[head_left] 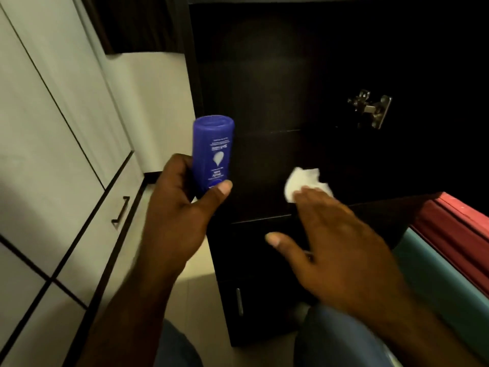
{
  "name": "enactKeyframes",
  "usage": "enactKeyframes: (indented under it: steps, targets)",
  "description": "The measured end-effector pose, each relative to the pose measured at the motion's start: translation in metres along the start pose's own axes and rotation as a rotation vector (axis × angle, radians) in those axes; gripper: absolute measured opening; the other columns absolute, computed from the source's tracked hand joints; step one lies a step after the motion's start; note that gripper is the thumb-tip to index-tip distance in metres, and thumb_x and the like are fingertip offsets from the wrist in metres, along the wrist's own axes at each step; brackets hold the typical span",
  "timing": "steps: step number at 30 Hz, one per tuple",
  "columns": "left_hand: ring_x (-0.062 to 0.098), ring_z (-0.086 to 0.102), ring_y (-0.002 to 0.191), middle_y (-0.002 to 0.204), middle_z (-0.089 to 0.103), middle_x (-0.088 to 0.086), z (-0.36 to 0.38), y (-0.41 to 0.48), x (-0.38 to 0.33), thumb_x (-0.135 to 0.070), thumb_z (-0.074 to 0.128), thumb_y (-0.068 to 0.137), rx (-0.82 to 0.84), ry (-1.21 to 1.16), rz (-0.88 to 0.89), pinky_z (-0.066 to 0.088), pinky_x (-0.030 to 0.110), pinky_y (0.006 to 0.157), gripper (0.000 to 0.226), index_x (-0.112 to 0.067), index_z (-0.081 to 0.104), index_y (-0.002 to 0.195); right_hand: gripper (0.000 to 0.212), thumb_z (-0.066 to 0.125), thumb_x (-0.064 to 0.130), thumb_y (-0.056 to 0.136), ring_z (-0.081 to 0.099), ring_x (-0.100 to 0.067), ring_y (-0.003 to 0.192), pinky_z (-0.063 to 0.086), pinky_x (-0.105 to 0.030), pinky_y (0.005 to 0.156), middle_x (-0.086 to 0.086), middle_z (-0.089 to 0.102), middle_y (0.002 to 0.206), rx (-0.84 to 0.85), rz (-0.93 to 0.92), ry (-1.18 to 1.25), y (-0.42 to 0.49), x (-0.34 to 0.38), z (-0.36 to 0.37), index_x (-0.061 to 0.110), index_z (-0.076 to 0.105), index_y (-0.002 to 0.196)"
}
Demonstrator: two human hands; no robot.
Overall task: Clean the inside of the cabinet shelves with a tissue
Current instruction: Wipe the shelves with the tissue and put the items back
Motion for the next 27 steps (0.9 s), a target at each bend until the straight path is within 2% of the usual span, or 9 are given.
enactKeyframes:
  steps: [4, 8, 12, 16, 19, 21, 24, 25, 27]
  targets:
    - [0.002, 0.065, 0.105, 0.11, 0.066, -0.017, -0.007, 0.001, 0.002, -0.043, 0.069, 0.069, -0.072, 0.018, 0.017, 0.053, 0.025, 0.082, 0.04, -0.044, 0.052, 0.105, 0.114, 0.026, 0.093, 0.073, 0.023, -0.024, 0.148, 0.01, -0.033, 0.112, -0.011, 0.024, 0.161, 0.11, 0.082, -0.168, 0.01, -0.024, 0.002, 0.013, 0.021, 0.155]
    - [0.002, 0.066, 0.104, 0.108, 0.066, -0.019, -0.014, 0.006, 0.005, -0.043, 0.071, 0.07, -0.121, 0.006, 0.023, 0.053, 0.021, 0.078, 0.04, -0.043, 0.052, 0.105, 0.125, 0.055, 0.086, 0.067, 0.006, -0.022, 0.151, 0.005, -0.032, 0.117, -0.006, 0.004, 0.165, 0.265, -0.165, -0.041, 0.029, 0.032, 0.017, 0.018, 0.001, 0.157]
    - [0.003, 0.066, 0.101, 0.103, 0.065, -0.023, -0.016, 0.01, 0.006, -0.034, 0.074, 0.076, -0.136, 0.096, 0.052, 0.056, 0.028, 0.081, 0.036, -0.043, 0.052, 0.103, 0.131, 0.068, 0.079, 0.064, -0.002, -0.018, 0.152, -0.002, -0.029, 0.104, -0.001, -0.005, 0.165, 0.405, -0.398, 0.018, 0.051, 0.078, 0.032, 0.021, -0.004, 0.157]
    - [0.005, 0.062, 0.101, 0.125, 0.064, -0.009, -0.027, 0.013, 0.005, -0.019, 0.075, 0.084, -0.219, 0.321, 0.119, 0.049, 0.006, 0.075, 0.038, -0.025, 0.052, 0.114, 0.127, 0.062, 0.081, 0.069, -0.015, -0.012, 0.149, -0.005, -0.027, 0.111, 0.005, -0.018, 0.163, 0.748, -0.5, 0.097, 0.081, 0.079, 0.045, 0.024, -0.011, 0.156]
    - [0.0, 0.052, 0.109, 0.129, 0.045, -0.023, -0.031, 0.013, 0.006, -0.009, 0.075, 0.084, -0.267, 0.436, 0.136, 0.04, -0.004, 0.078, 0.046, -0.01, 0.055, 0.125, 0.108, 0.042, 0.084, 0.079, -0.011, -0.015, 0.15, -0.001, -0.039, 0.12, 0.006, -0.014, 0.163, 0.861, -0.414, 0.108, 0.118, 0.069, 0.055, 0.028, -0.006, 0.157]
    - [-0.003, 0.047, 0.11, 0.121, 0.04, -0.026, -0.032, 0.014, 0.009, -0.007, 0.075, 0.084, -0.274, 0.499, 0.127, 0.04, 0.002, 0.086, 0.057, -0.007, 0.052, 0.136, 0.112, 0.032, 0.093, 0.072, -0.006, -0.02, 0.152, 0.004, -0.048, 0.122, 0.002, -0.008, 0.165, 0.813, -0.376, 0.084, 0.144, 0.075, 0.062, 0.027, 0.0, 0.158]
    - [-0.007, 0.044, 0.11, 0.119, 0.044, -0.022, -0.029, 0.01, 0.007, -0.006, 0.076, 0.083, -0.275, 0.579, 0.196, 0.045, 0.028, 0.098, 0.066, -0.006, 0.047, 0.142, 0.139, 0.032, 0.108, 0.042, 0.019, -0.028, 0.149, 0.019, -0.056, 0.118, -0.006, 0.019, 0.162, 0.751, -0.321, 0.189, 0.185, 0.081, 0.091, 0.026, 0.023, 0.154]
    - [-0.009, 0.043, 0.11, 0.118, 0.046, -0.021, -0.027, 0.008, 0.005, -0.005, 0.077, 0.083, -0.278, 0.594, 0.225, 0.046, 0.031, 0.098, 0.067, -0.005, 0.046, 0.143, 0.138, 0.036, 0.106, 0.045, 0.024, -0.031, 0.147, 0.022, -0.055, 0.118, -0.01, 0.024, 0.16, 0.728, -0.311, 0.198, 0.19, 0.084, 0.092, 0.021, 0.027, 0.153]
    - [-0.008, 0.044, 0.11, 0.118, 0.053, -0.017, -0.025, 0.005, 0.004, -0.003, 0.076, 0.083, -0.282, 0.613, 0.257, 0.044, 0.032, 0.099, 0.069, -0.005, 0.045, 0.144, 0.101, 0.048, 0.078, 0.081, 0.021, -0.034, 0.147, 0.018, -0.049, 0.12, -0.016, 0.021, 0.16, 0.696, -0.281, 0.183, 0.176, 0.09, 0.069, 0.011, 0.024, 0.153]
Point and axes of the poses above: each hand's wrist, its own y-axis towards the middle knuckle, its own z-axis out of the palm, x = y × z, the point moved 9 cm from there along y, towards the middle knuckle
